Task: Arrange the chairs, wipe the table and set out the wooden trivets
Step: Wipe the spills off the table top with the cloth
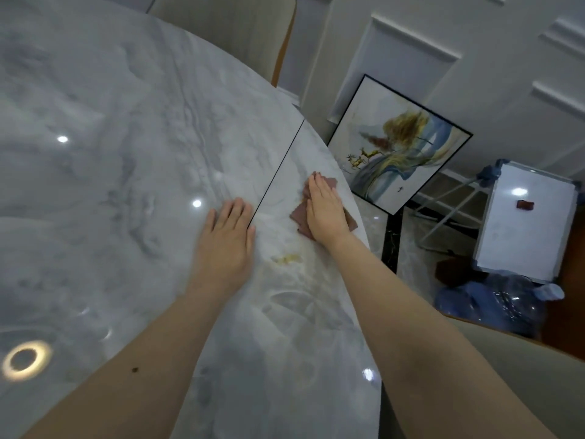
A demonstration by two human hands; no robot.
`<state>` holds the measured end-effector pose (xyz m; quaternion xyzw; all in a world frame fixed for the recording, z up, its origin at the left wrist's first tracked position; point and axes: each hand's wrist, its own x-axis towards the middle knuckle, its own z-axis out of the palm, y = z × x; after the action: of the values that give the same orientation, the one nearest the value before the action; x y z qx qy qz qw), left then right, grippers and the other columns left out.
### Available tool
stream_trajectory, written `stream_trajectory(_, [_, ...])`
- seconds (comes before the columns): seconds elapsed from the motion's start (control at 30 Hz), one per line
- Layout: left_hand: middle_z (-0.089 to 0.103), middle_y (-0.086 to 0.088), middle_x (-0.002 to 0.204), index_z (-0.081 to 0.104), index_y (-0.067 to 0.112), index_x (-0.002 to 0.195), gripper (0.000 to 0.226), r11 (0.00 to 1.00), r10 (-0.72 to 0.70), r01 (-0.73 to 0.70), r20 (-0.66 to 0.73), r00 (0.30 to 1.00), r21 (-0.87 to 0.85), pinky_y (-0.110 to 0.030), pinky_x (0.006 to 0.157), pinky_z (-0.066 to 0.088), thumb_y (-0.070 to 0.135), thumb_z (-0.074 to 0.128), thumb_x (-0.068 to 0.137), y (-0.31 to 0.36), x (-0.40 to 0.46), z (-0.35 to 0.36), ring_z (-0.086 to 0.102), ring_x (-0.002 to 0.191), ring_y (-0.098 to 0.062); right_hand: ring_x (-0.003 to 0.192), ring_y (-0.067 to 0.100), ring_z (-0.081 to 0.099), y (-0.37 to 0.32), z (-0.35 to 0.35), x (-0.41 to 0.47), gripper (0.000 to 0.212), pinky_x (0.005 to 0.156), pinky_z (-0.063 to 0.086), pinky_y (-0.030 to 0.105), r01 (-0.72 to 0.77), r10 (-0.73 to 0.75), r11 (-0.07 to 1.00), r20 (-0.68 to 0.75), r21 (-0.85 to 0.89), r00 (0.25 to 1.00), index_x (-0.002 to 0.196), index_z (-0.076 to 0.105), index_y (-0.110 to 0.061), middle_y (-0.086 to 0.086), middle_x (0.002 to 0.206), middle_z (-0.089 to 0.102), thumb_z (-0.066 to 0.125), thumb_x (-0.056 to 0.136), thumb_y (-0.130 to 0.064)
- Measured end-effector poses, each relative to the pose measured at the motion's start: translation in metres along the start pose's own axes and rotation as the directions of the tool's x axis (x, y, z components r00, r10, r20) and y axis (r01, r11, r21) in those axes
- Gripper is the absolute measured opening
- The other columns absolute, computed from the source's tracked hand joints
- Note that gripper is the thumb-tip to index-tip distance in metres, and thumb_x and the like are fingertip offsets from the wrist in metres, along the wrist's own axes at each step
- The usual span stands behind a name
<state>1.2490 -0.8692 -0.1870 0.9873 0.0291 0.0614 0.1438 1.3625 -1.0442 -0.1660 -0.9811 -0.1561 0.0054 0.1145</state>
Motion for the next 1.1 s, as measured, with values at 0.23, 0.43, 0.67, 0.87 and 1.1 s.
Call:
stream_trajectory(0.23, [0.040, -0.007, 0.148, 0.042, 0.008, 0.141, 0.063, 1.000, 0.008, -0.008, -0.014, 1.000, 0.007, -0.038, 0.113, 0.016, 0.035, 0.008, 0.096, -0.001, -0.001, -0.001, 0.031, 0.140, -0.023, 0.136, 0.029, 0.039, -0.014, 0.012, -0.074, 0.050, 0.114, 0.026, 0.044, 0.540, -0.554, 0.831, 0.110, 0.133, 0.825, 0.139, 0.043, 0.002, 0.018, 0.146, 0.041, 0.043, 0.089, -0.001])
stream_trajectory(0.43, [0.033, -0.004, 0.152, 0.036, 0.011, 0.144, 0.068, 0.999, -0.009, 0.008, -0.042, 0.999, -0.033, -0.035, 0.116, 0.009, 0.038, 0.002, 0.093, 0.001, -0.002, -0.001, 0.023, 0.144, -0.018, 0.146, 0.027, 0.011, 0.016, -0.005, -0.041, 0.054, 0.120, 0.006, 0.040, 0.355, -0.357, 0.934, 0.065, 0.042, 0.932, 0.149, 0.024, -0.009, 0.011, 0.157, 0.020, 0.033, 0.099, -0.026])
stream_trajectory(0.67, [0.040, -0.006, 0.148, 0.044, 0.008, 0.140, 0.070, 0.971, -0.053, 0.031, -0.088, 0.995, -0.237, -0.034, 0.116, 0.013, 0.040, 0.006, 0.090, 0.000, 0.001, -0.004, 0.031, 0.141, -0.018, 0.137, 0.031, 0.038, -0.043, 0.019, -0.060, 0.054, 0.116, 0.022, 0.040, 0.413, -0.414, 0.909, 0.013, 0.059, 0.910, 0.139, 0.040, 0.006, 0.021, 0.146, 0.039, 0.035, 0.094, -0.023])
stream_trajectory(0.87, [0.047, -0.008, 0.143, 0.049, 0.006, 0.136, 0.059, 0.899, -0.045, 0.015, -0.058, 0.997, -0.438, -0.031, 0.116, 0.011, 0.032, 0.019, 0.092, -0.009, -0.024, -0.032, 0.035, 0.138, -0.021, 0.146, 0.019, 0.017, -0.009, -0.012, -0.140, 0.054, 0.120, 0.008, 0.034, 0.551, -0.553, 0.832, 0.149, 0.061, 0.820, 0.148, 0.028, -0.008, 0.006, 0.156, 0.025, 0.031, 0.099, -0.031])
stream_trajectory(1.1, [0.046, -0.014, 0.143, 0.047, 0.001, 0.136, 0.065, 0.991, 0.017, -0.023, -0.042, 0.999, -0.133, -0.037, 0.114, 0.014, 0.033, 0.011, 0.093, -0.039, -0.087, -0.030, 0.037, 0.137, -0.029, 0.140, 0.029, 0.033, -0.085, 0.020, -0.108, 0.055, 0.117, 0.019, 0.041, 0.163, -0.163, 0.986, -0.010, 0.035, 0.987, 0.142, 0.037, 0.000, 0.017, 0.149, 0.036, 0.034, 0.094, -0.025])
